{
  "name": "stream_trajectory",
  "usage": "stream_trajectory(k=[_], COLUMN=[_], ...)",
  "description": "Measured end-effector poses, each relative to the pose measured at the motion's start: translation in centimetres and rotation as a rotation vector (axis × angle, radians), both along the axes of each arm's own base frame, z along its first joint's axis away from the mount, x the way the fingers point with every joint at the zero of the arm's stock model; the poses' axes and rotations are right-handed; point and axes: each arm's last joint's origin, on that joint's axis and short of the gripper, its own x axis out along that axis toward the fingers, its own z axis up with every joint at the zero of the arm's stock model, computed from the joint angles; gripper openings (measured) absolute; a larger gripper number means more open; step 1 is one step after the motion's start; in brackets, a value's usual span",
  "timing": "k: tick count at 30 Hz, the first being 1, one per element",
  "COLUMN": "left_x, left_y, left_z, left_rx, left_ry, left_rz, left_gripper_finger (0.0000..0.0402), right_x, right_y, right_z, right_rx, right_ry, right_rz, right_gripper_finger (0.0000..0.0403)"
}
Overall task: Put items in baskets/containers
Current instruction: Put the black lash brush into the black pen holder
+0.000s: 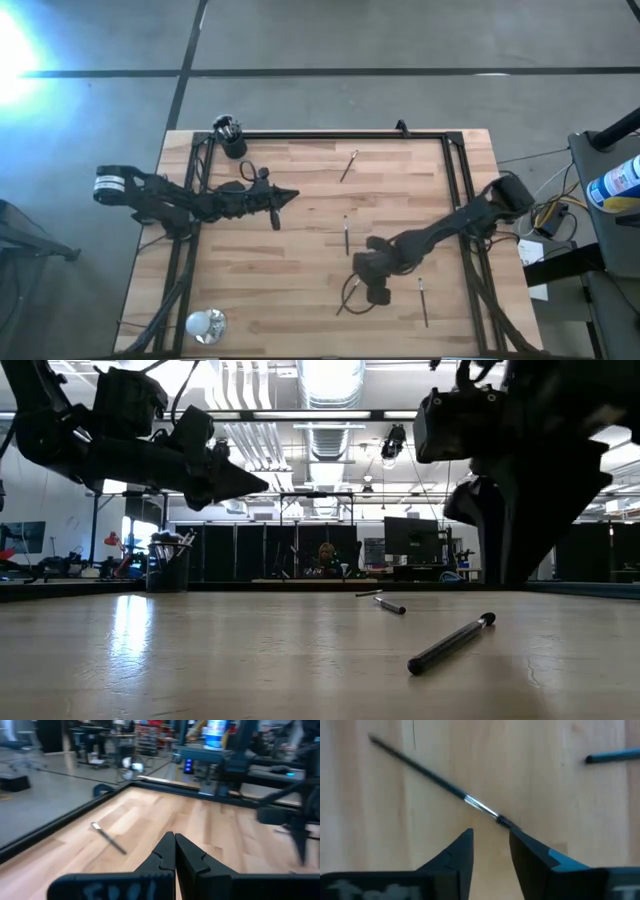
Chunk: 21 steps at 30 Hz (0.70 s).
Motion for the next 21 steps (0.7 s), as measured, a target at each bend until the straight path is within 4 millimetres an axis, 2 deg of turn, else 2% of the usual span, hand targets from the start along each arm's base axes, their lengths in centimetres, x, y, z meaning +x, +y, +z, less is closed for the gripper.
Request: stream_trajectory(k=[3,7,14,21], left_x=[0.2,0.4,0.4,0.9], left_y=[-0.1,-0.1,-0.1,-0.1], left_z=[0.3,0.5,0.4,0.4], left_rx=[-0.003,-0.011,-0.022,-0.039], left_ry=[-0.012,-0.021,-0.014,0.042], left_rz=[-0.031,-0.038,-0.060,-0.074], left_gripper_finger=[0.0000,0.0000,0.0000,0.0000], right_x=[0.7,1.7,2.3,1.9], right_y=[0.2,0.5,0.8,0.4], right_z=[0.1,0.1,-1.2,-1.9], right_rx=[-0.093,-0.177,-0.194,-0.212], right_ry=[0.041,0.029,0.065,0.105], right_rz=[0.131,0.242,0.368,0.402], right_gripper_finger=[0.0134,0.0136,0.0106,0.0069])
